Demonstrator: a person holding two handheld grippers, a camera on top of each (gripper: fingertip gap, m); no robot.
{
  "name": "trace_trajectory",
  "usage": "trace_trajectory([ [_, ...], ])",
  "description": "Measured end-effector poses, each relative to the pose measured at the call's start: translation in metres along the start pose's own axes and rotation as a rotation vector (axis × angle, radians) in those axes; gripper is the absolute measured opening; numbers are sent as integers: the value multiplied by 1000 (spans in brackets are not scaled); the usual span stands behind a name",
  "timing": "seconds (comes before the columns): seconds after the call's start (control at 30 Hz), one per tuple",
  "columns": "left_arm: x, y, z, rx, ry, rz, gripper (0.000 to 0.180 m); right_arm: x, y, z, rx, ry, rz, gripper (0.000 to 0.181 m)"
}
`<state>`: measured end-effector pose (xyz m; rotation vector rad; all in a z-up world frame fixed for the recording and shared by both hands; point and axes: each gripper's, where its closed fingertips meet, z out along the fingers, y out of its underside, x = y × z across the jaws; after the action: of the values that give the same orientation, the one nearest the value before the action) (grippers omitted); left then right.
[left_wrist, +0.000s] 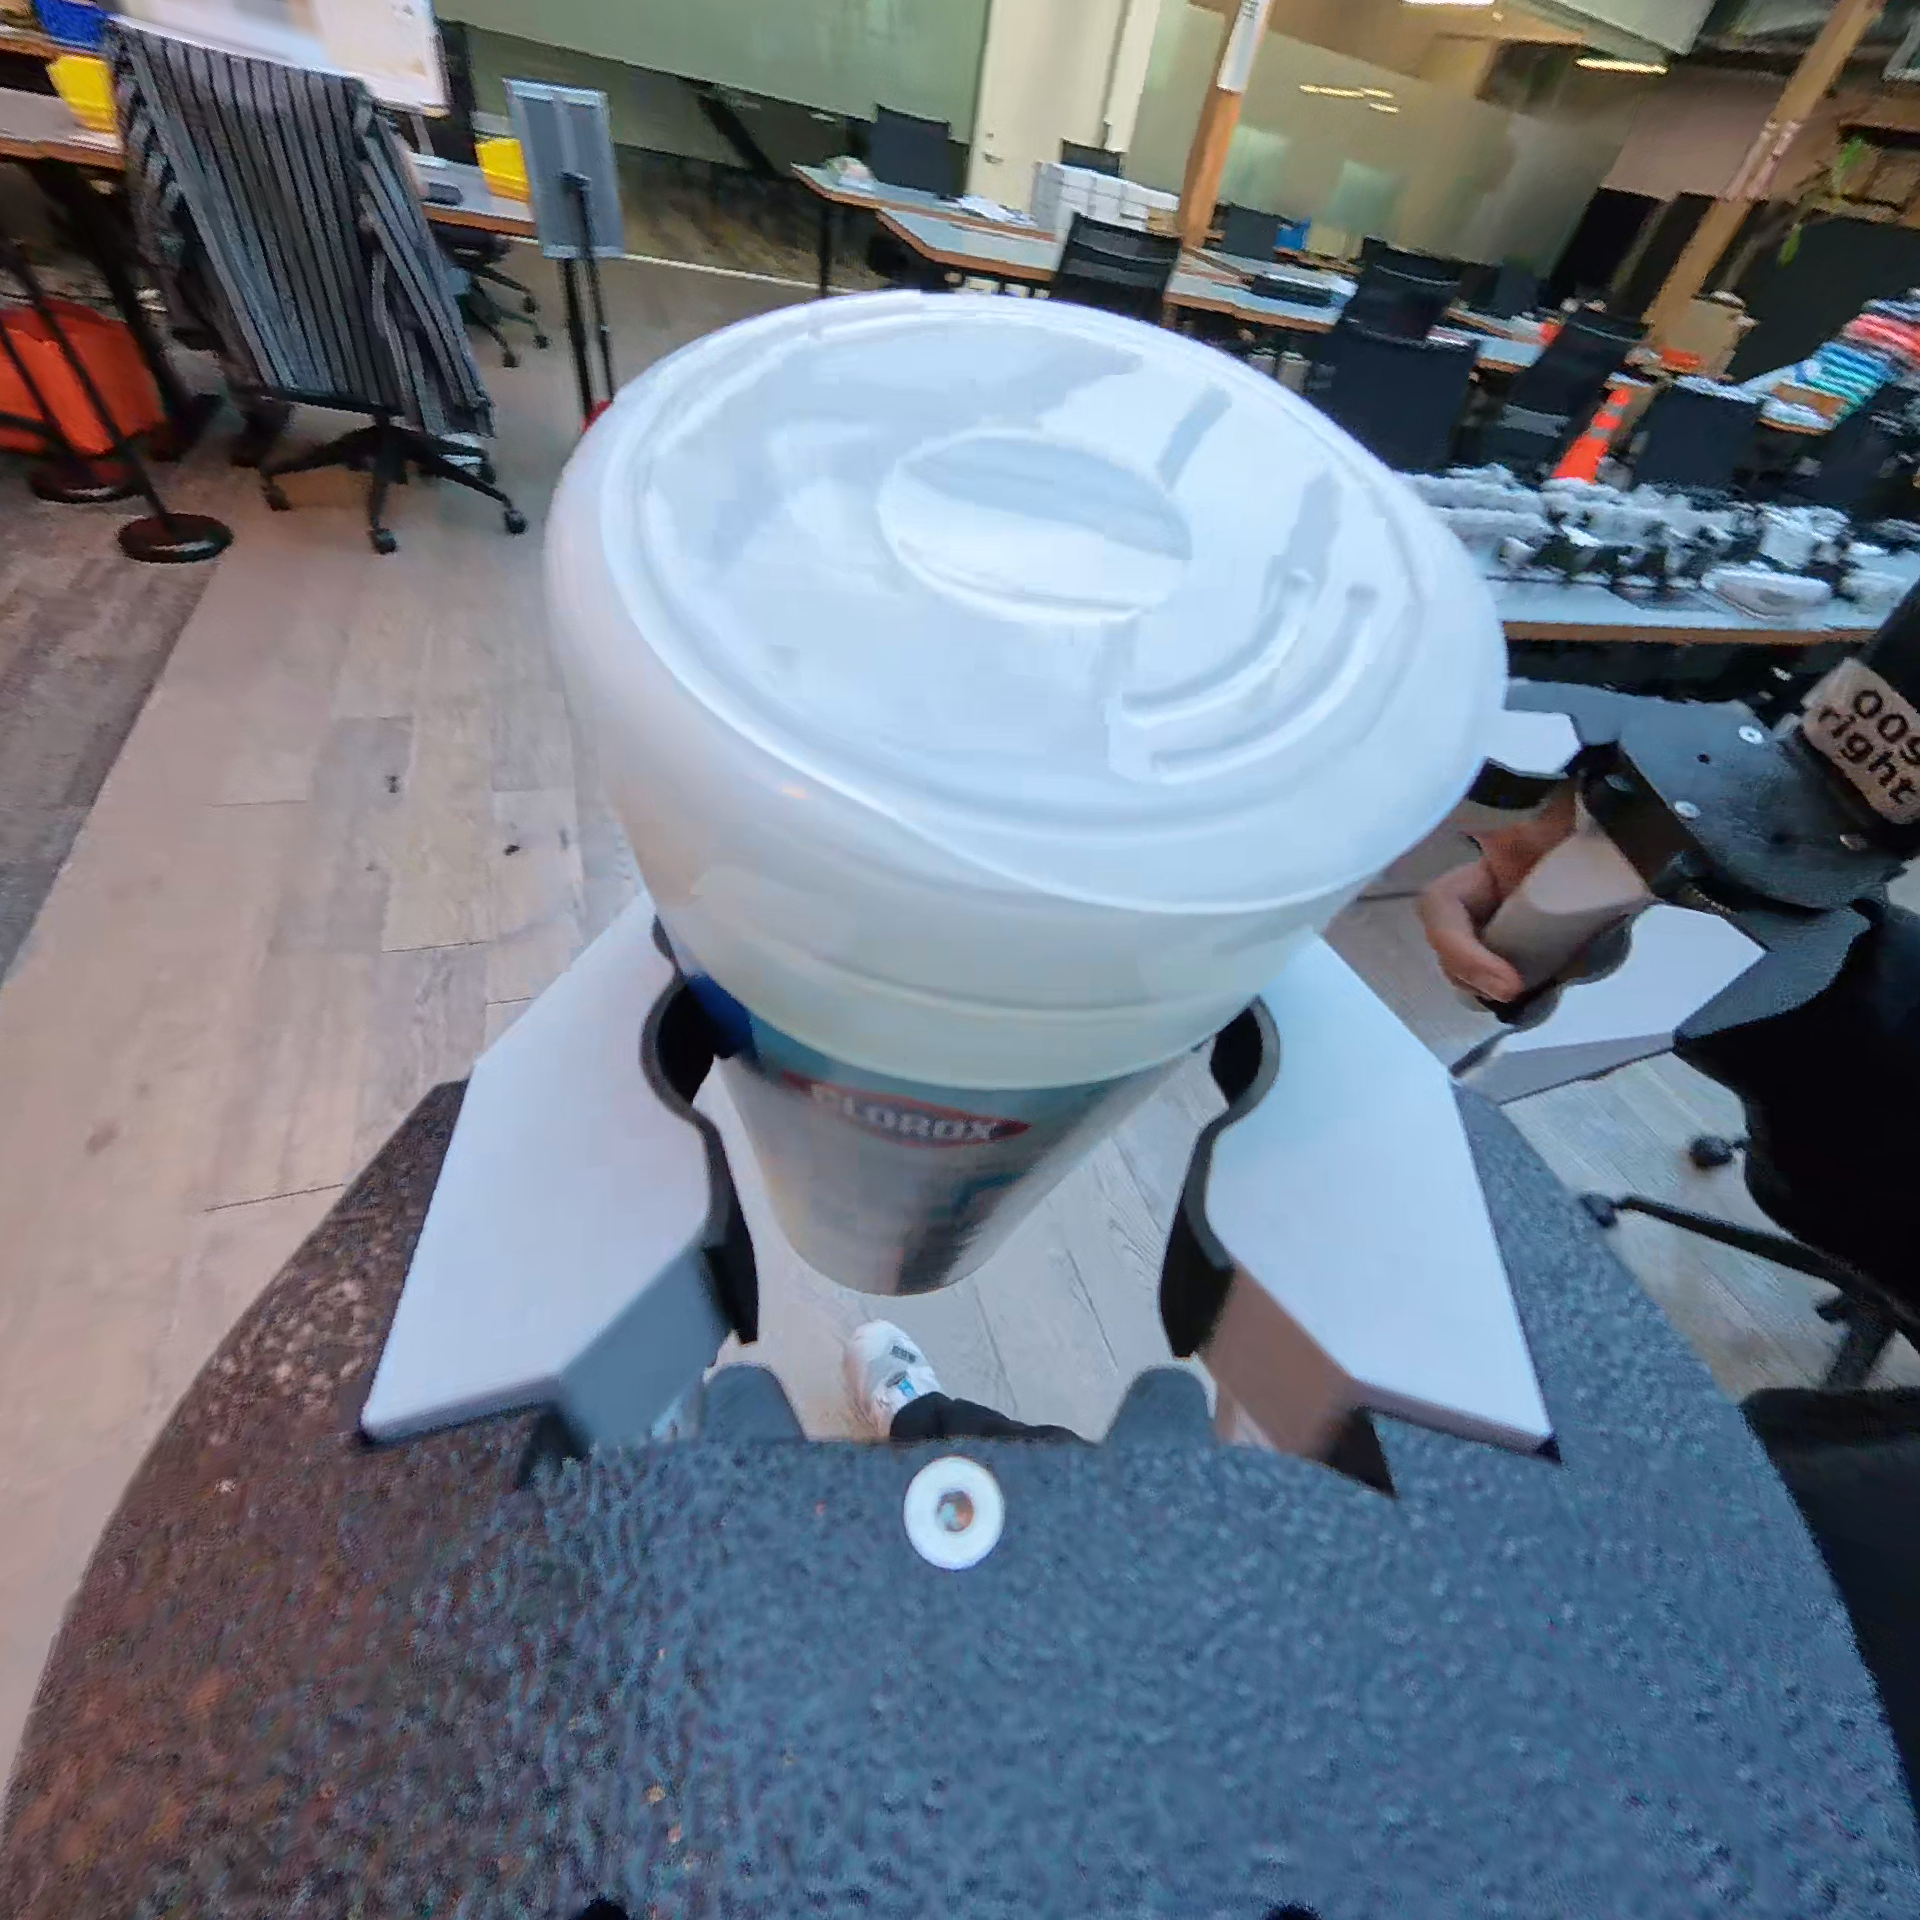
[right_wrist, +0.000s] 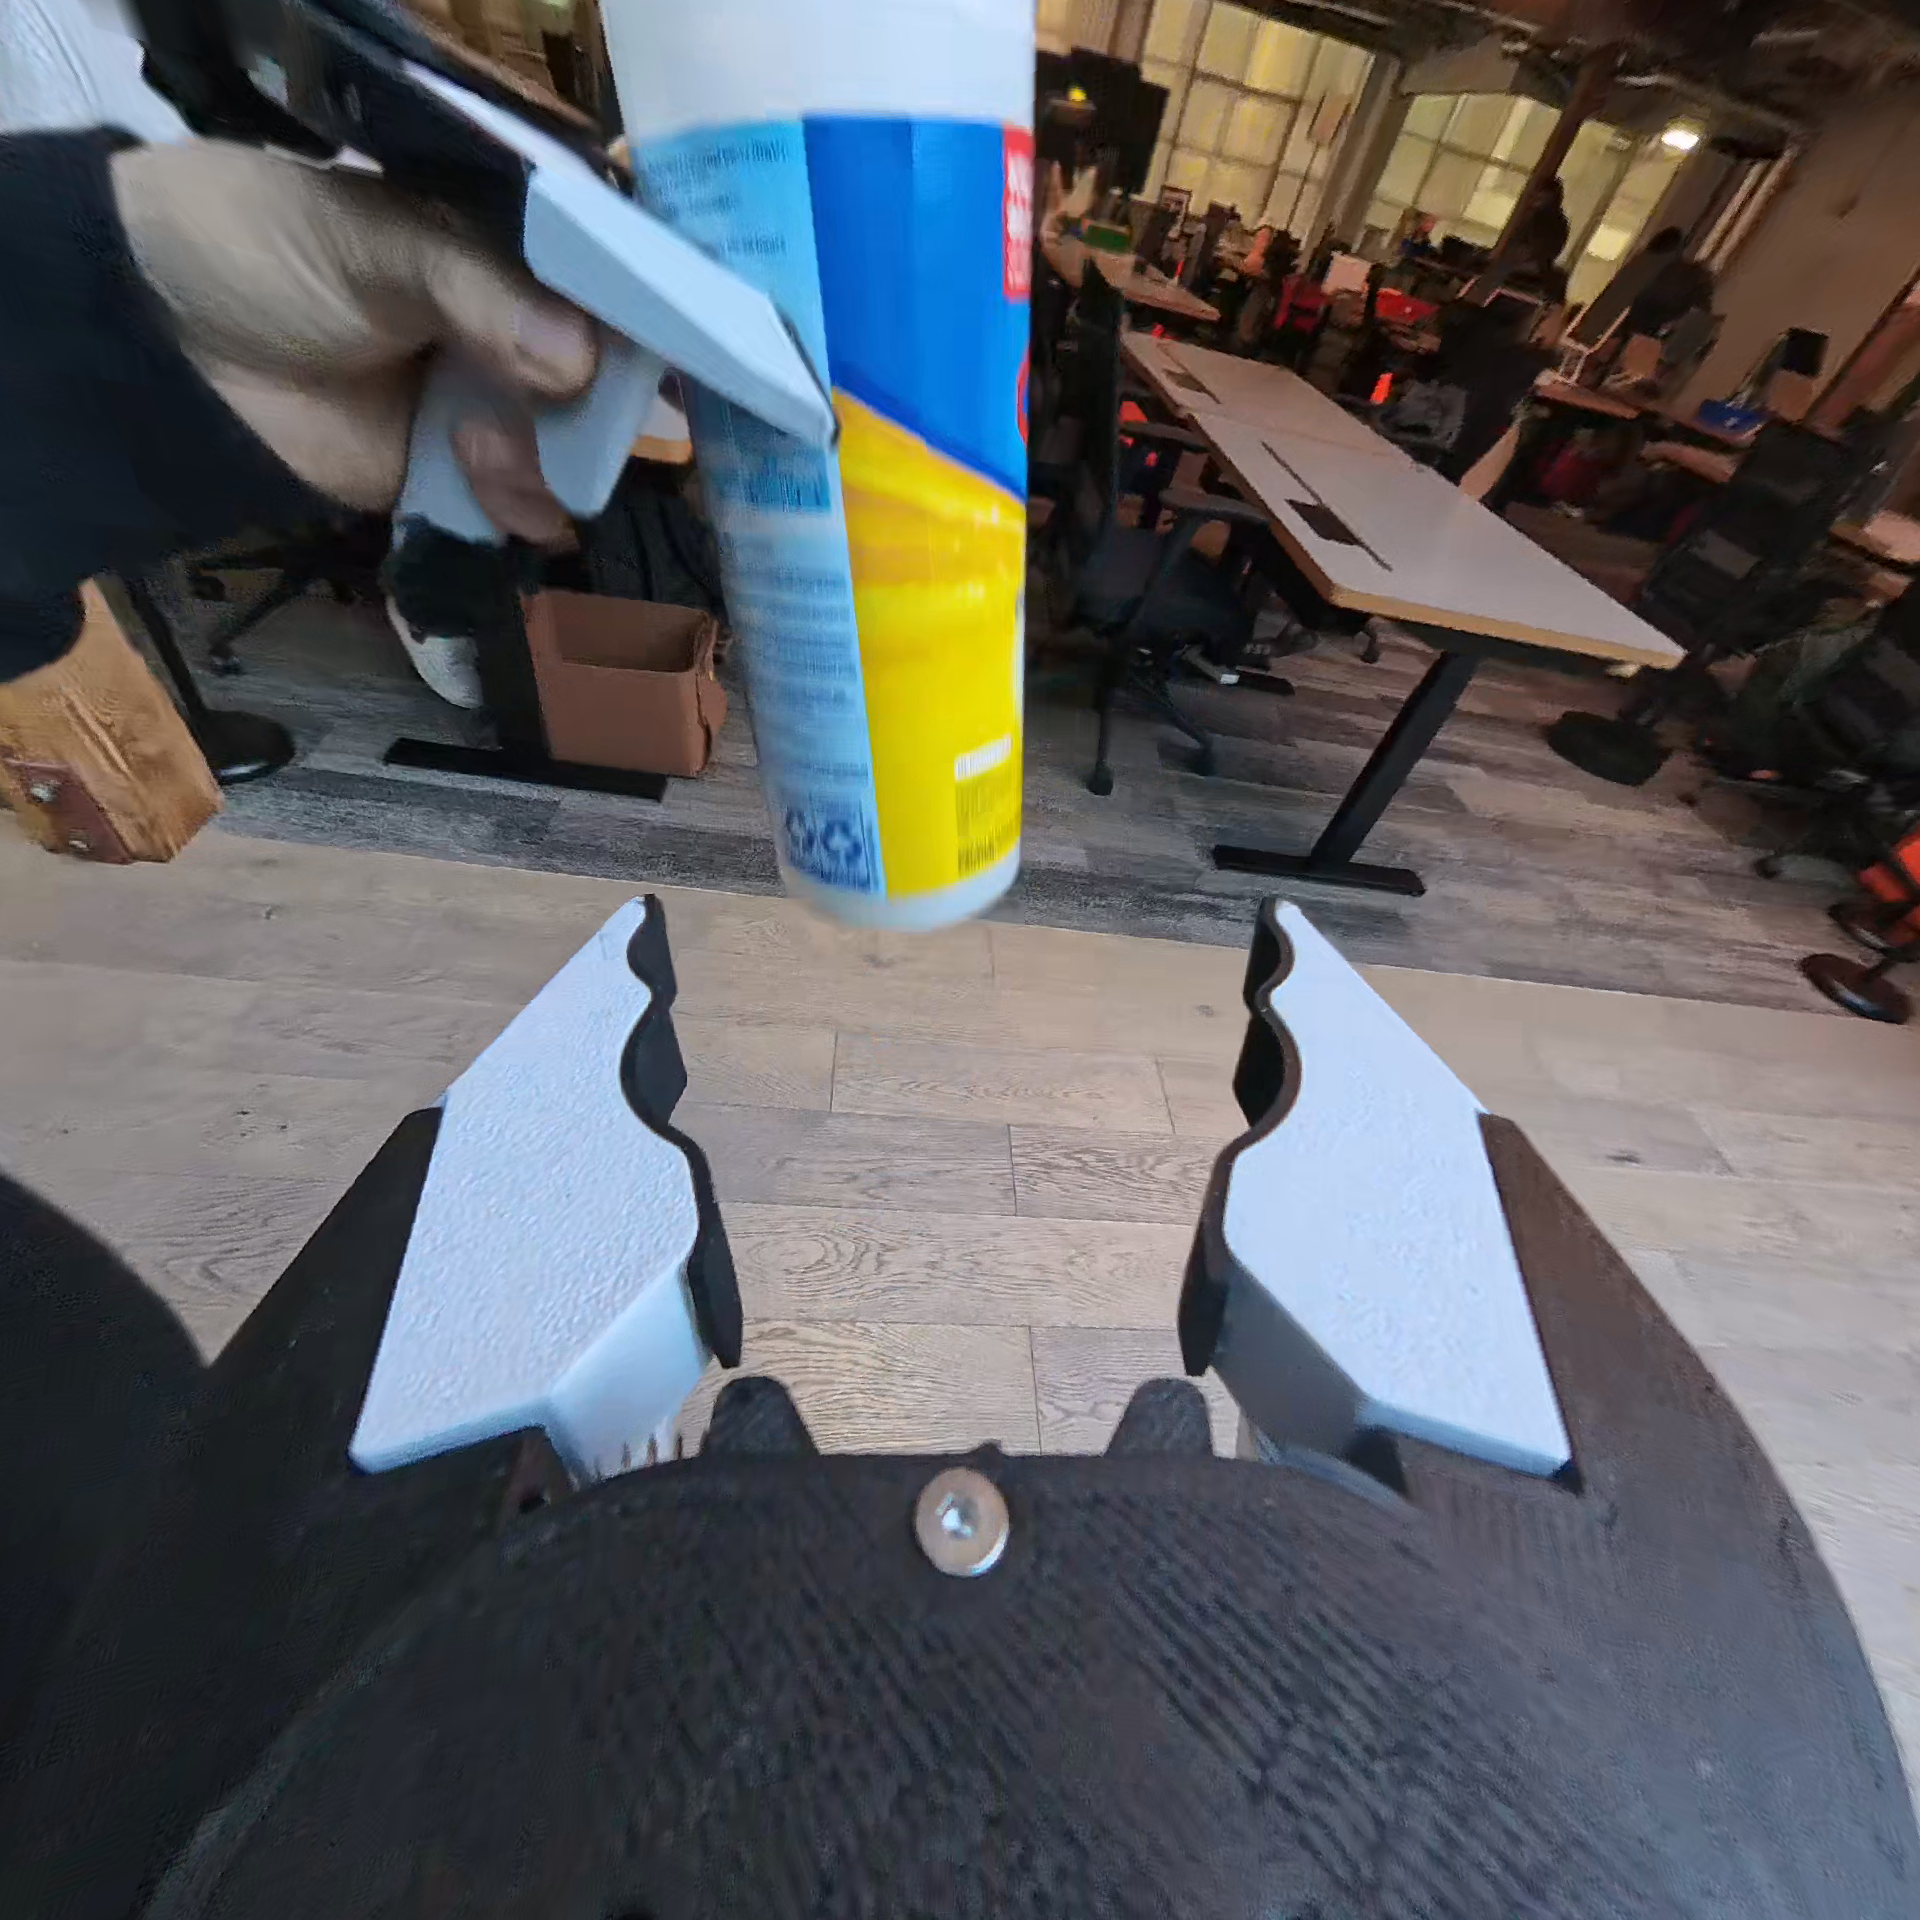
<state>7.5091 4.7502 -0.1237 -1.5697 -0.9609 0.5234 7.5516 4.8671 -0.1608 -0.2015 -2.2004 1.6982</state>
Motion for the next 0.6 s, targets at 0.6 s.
trace_trajectory([
  [0.6, -501, -156, 246, 95, -448, -98, 98, 471, 39, 326, -44, -226, 35, 99],
])
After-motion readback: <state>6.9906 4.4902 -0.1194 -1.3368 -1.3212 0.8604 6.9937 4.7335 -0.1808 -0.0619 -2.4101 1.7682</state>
